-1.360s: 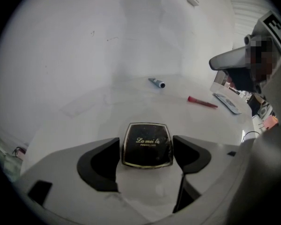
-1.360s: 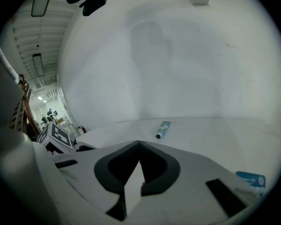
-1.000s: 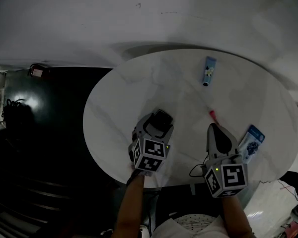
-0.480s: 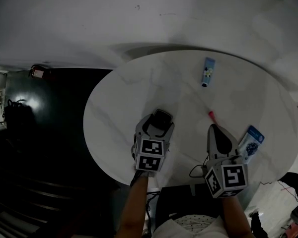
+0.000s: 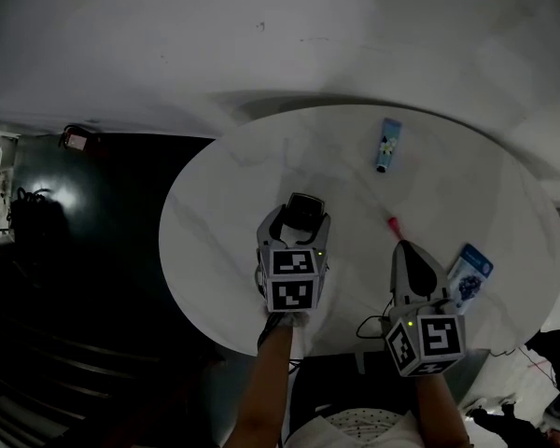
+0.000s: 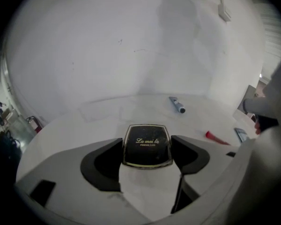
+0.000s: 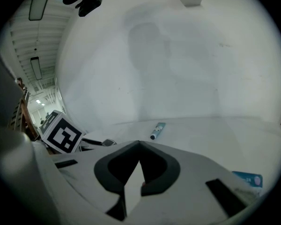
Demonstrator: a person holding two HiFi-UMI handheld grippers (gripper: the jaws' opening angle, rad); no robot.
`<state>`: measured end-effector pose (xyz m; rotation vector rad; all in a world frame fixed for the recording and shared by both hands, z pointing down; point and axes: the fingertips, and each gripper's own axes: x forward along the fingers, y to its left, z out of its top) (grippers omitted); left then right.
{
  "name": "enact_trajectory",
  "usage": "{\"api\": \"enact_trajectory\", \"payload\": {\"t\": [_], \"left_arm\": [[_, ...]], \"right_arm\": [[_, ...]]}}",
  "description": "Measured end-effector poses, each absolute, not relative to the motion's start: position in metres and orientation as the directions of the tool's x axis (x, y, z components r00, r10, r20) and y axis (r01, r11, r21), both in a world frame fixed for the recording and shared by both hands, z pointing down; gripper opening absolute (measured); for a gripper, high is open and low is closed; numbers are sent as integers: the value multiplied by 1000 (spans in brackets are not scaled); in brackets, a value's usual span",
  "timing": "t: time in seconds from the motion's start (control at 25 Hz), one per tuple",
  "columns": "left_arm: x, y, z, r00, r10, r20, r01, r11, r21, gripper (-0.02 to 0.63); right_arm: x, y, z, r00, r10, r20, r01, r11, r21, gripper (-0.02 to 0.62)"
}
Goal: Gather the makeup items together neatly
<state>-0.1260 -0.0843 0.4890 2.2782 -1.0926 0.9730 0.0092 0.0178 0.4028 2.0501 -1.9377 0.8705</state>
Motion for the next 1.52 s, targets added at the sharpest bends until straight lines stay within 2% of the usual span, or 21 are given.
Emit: {"api": "enact_trajectory", "payload": {"t": [0.16,0.84,1.52], "left_arm": [[-120,-96,483,419,-530,737,-836,-541,87,345],[-89,-123,488,349,-590,728,-884,-465,47,345],[-75,-127,516,275,-577,769,-912,-410,18,347]], "right_arm": [[12,21,403,-28,-848,528,-955,-133,-264,5],[20,26,414,-18,-839,544,-936,-177,-303,5],[32,19,419,-9,-831,556,-927,-203,-317,5]]}}
